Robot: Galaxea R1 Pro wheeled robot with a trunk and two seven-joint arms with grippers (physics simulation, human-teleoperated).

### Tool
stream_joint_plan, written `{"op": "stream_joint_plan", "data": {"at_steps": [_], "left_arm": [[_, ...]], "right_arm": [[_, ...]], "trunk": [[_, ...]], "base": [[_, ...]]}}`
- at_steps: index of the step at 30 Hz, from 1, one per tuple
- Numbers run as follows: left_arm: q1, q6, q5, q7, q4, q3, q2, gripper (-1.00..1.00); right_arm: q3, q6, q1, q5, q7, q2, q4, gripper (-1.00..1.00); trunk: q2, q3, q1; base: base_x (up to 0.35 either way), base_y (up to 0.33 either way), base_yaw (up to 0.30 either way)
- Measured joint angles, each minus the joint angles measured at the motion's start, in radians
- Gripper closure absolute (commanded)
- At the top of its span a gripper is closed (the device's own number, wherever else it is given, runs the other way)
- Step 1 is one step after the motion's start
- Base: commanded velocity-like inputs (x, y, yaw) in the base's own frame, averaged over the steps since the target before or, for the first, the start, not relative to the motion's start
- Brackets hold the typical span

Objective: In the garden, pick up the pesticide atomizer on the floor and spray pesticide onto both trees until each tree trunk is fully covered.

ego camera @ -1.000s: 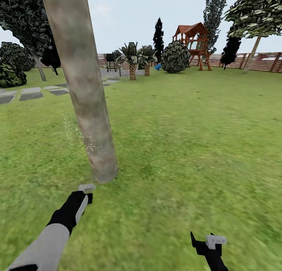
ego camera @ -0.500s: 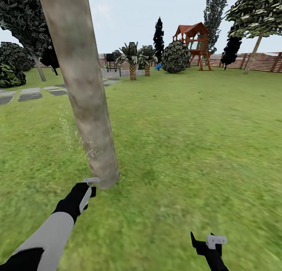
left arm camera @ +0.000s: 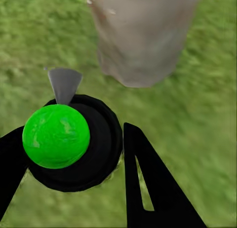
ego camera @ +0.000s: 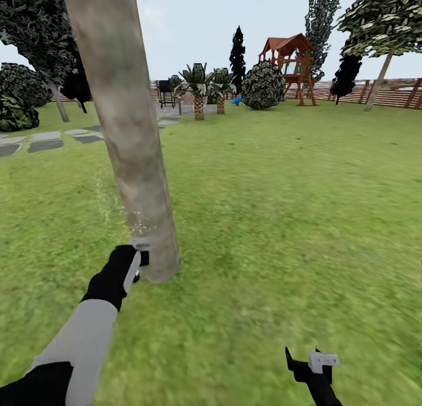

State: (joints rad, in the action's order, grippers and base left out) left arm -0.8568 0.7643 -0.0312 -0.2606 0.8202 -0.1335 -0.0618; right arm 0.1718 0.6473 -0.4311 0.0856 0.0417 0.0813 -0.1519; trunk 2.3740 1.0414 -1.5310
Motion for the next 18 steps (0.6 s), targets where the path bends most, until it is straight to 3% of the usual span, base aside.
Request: {"op": "stream_joint_plan", "data": {"at_steps": [1, 3, 6, 12, 16, 18], "left_arm": [[0.0, 0.005, 0.0, 0.0, 0.017, 0.0, 0.005, 1.0], [-0.001, 0.077, 0.003, 0.0, 0.07, 0.0, 0.007, 1.0], [-0.006, 0.126, 0.009, 0.0, 0.143, 0.001, -0.007, 1.0], [-0.077, 0.198, 0.012, -0.001, 0.185, 0.001, -0.034, 1.0], [-0.086, 0.228, 0.007, 0.0, 0.202, -0.004, -0.018, 1.0], [-0.087, 0.232, 0.004, 0.0, 0.204, -0.006, 0.01, 1.0]], "right_arm": [[0.0, 0.0, 0.0, 0.0, 0.0, 0.0, 0.0, -1.0], [0.0, 0.0, 0.0, 0.0, 0.0, 0.0, 0.0, -1.0], [0.0, 0.0, 0.0, 0.0, 0.0, 0.0, 0.0, -1.0], [0.0, 0.0, 0.0, 0.0, 0.0, 0.0, 0.0, -1.0], [0.0, 0.0, 0.0, 0.0, 0.001, 0.0, 0.0, -1.0], [0.0, 0.0, 0.0, 0.0, 0.0, 0.0, 0.0, -1.0]], "trunk": [[0.0, 0.0, 0.0], [0.0, 0.0, 0.0], [0.0, 0.0, 0.0], [0.0, 0.0, 0.0], [0.0, 0.0, 0.0], [0.0, 0.0, 0.0]], "base": [[-0.054, 0.036, 0.0], [-0.017, 0.011, 0.0], [-0.004, 0.003, 0.0], [0.0, 0.0, 0.0], [0.0, 0.0, 0.0], [0.0, 0.0, 0.0]]}}
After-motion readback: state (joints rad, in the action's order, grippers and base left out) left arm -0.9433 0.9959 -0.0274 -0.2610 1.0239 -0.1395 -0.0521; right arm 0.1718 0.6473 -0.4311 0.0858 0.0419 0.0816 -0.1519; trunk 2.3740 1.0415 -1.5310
